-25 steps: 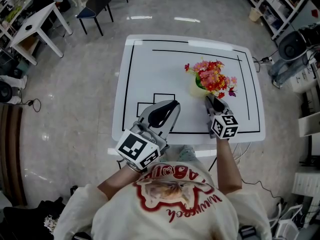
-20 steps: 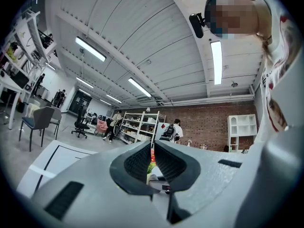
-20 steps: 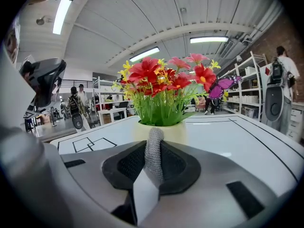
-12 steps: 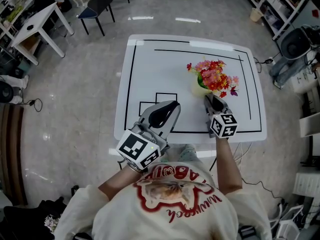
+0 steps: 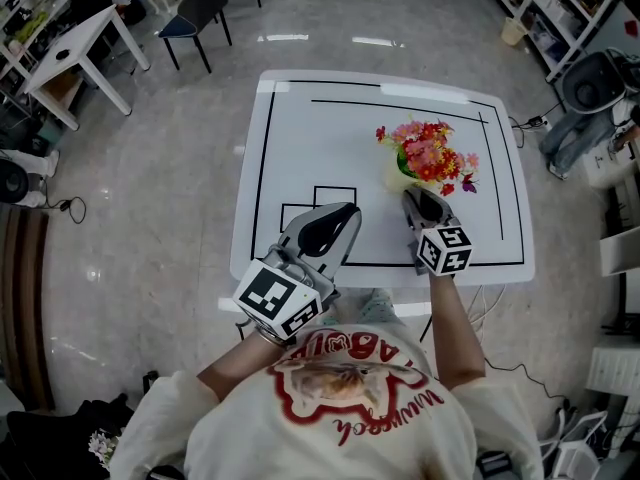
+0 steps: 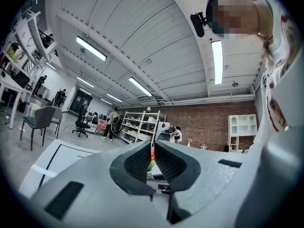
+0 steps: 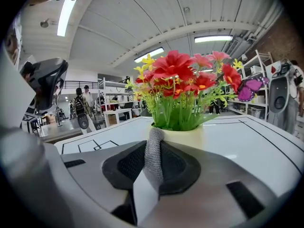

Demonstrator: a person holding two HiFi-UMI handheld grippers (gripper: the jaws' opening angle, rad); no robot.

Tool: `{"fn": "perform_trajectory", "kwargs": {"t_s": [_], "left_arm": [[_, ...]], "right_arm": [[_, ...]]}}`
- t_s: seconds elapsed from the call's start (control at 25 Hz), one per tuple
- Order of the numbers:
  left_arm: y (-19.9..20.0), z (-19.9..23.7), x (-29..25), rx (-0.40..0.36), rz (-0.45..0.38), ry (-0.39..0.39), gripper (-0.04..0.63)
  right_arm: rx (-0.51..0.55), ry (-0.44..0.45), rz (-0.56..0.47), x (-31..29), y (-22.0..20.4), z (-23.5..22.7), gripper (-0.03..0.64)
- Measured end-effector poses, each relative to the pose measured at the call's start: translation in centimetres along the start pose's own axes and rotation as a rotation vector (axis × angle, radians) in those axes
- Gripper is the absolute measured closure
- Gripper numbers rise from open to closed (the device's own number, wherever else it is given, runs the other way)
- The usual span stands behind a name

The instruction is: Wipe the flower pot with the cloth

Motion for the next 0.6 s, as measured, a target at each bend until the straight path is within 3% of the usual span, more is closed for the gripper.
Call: {"fn": "perform_trajectory", "kwargs": {"t_s": [0.28, 0.6], "left_arm": [[-0.3, 0.6, 0.1, 0.006, 0.008, 0.017, 0.591], [-0.4, 1.4, 0.0, -0.004, 0.017, 0.042, 0.589]], "right_arm": [[0.009, 0.068, -0.043, 0.8, 1.8, 3.1, 0.545], [0.033, 0.214, -0.18, 4.4, 9.2, 9.3, 0.545]]}}
Point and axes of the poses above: the fingertips, and each gripper's own axes: x backward along the fingers, z to its left, y out of its top, the point moved 1 cm from there along x, backward along the fingers, and after that the axes turned 7 degrees about -x, right-handed, at the moved point
